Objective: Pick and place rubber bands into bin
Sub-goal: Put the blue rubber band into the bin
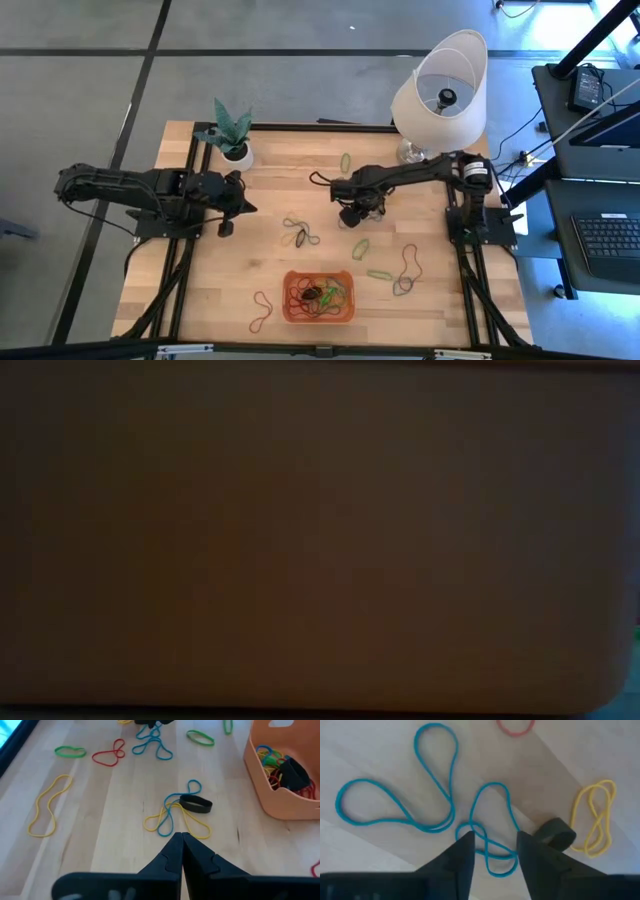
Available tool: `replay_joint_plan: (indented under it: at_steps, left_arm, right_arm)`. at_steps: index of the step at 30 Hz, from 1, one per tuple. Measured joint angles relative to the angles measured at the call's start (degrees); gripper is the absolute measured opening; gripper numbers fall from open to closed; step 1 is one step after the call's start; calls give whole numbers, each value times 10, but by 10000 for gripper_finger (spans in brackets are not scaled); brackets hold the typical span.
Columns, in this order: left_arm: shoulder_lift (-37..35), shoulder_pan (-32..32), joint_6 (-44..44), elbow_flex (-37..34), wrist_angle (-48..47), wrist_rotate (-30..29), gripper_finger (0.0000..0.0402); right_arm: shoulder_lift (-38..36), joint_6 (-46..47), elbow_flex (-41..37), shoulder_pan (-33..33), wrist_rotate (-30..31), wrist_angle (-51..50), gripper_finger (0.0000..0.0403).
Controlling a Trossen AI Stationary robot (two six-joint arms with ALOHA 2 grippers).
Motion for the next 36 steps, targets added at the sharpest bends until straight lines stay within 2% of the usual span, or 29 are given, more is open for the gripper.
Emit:
replay_joint_plan:
  at_steps: [3,7,13,17,23,24,30,36]
  left_arm:
    - [0,0,0,0,0,2,3]
    - [0,0,0,0,0,15,1]
    - [0,0,0,0,0,27,3]
    - [0,0,0,0,0,27,1]
    - [0,0,0,0,0,25,3]
    - [0,0,5,0,0,24,2]
    - [3,-9,-2,0,3,10,3]
    - [38,-70,-33,21,2,-28,1]
  right_arm:
    - [0,3,-8,2,-4,3,171]
    - [0,3,-35,2,-44,28,190]
    - [-4,5,-86,11,-44,84,194]
    - [-6,17,-104,19,-43,107,153]
    - [-3,19,-97,37,-36,111,24]
    - [-2,18,-92,40,-34,106,13]
    - [-7,17,-41,67,2,17,7]
    - [-71,26,2,117,62,-66,4]
